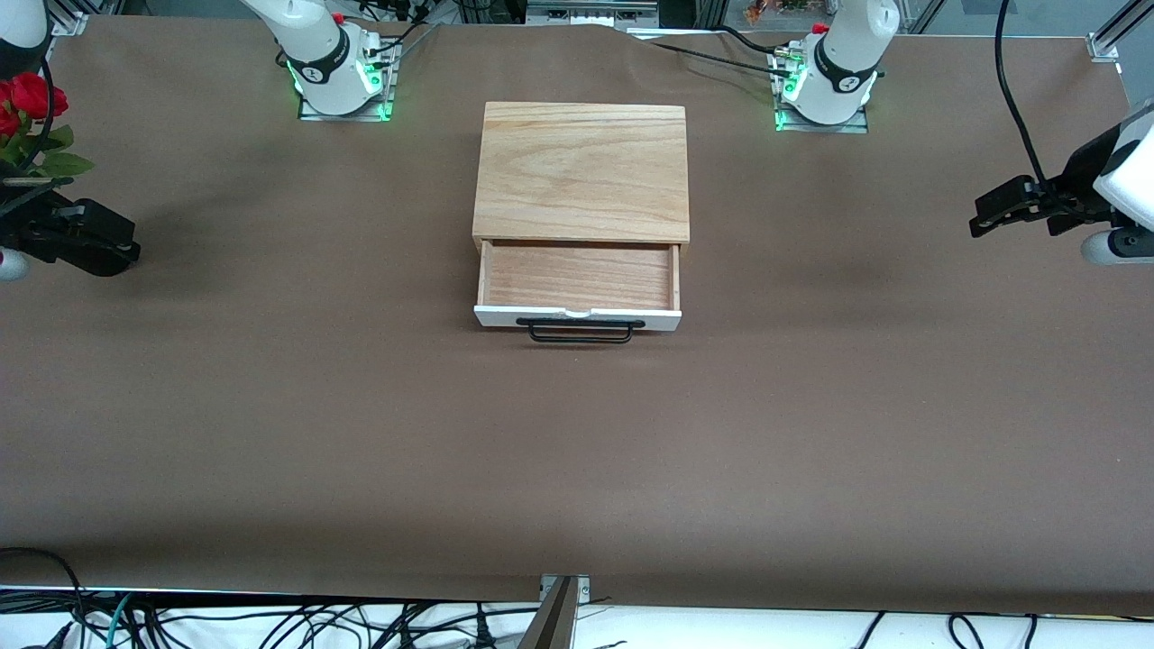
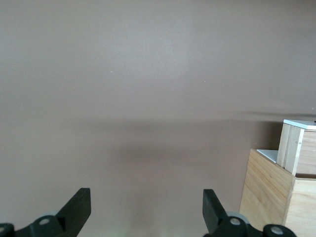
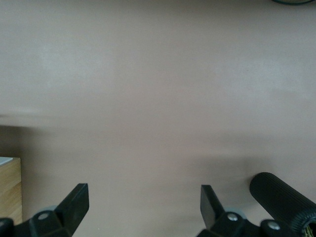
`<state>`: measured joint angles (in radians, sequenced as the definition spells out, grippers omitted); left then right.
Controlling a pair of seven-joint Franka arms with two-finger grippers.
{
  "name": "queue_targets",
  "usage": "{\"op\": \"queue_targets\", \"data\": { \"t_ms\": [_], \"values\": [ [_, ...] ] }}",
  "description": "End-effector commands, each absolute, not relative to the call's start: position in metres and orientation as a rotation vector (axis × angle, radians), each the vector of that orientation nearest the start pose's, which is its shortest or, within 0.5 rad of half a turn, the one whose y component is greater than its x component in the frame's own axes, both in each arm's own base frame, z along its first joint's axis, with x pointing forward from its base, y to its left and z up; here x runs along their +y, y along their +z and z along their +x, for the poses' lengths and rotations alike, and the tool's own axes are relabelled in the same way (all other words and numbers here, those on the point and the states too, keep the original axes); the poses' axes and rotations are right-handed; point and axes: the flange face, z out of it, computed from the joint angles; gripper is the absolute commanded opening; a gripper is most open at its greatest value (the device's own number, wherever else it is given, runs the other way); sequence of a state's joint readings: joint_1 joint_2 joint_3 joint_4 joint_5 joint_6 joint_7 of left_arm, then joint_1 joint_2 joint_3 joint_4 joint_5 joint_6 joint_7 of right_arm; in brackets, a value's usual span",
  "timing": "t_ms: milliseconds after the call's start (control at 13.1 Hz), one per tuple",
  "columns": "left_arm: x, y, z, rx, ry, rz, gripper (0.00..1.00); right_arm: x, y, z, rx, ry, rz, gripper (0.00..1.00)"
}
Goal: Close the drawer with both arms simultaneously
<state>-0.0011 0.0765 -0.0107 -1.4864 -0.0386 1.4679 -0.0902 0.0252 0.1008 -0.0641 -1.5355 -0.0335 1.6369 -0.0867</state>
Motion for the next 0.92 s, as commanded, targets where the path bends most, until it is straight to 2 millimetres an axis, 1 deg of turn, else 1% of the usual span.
{"op": "queue_targets", "data": {
  "t_ms": [0,76,306,841],
  "values": [
    [-0.007,0.6192,0.5665,-0.088,0.155,-3.145,1.0,-0.0287,0.5896,0.5905,-0.048,0.05,-3.165,1.0],
    [-0.007,0.6201,0.5661,-0.088,0.153,-3.145,1.0,-0.0255,0.5888,0.5912,-0.053,0.051,-3.168,1.0],
    [-0.007,0.6192,0.5665,-0.088,0.155,-3.145,1.0,-0.0254,0.5845,0.5935,-0.056,0.058,-3.168,1.0],
    [-0.007,0.6192,0.5665,-0.088,0.155,-3.145,1.0,-0.0281,0.5854,0.5944,-0.046,0.049,-3.169,1.0]
  ]
}}
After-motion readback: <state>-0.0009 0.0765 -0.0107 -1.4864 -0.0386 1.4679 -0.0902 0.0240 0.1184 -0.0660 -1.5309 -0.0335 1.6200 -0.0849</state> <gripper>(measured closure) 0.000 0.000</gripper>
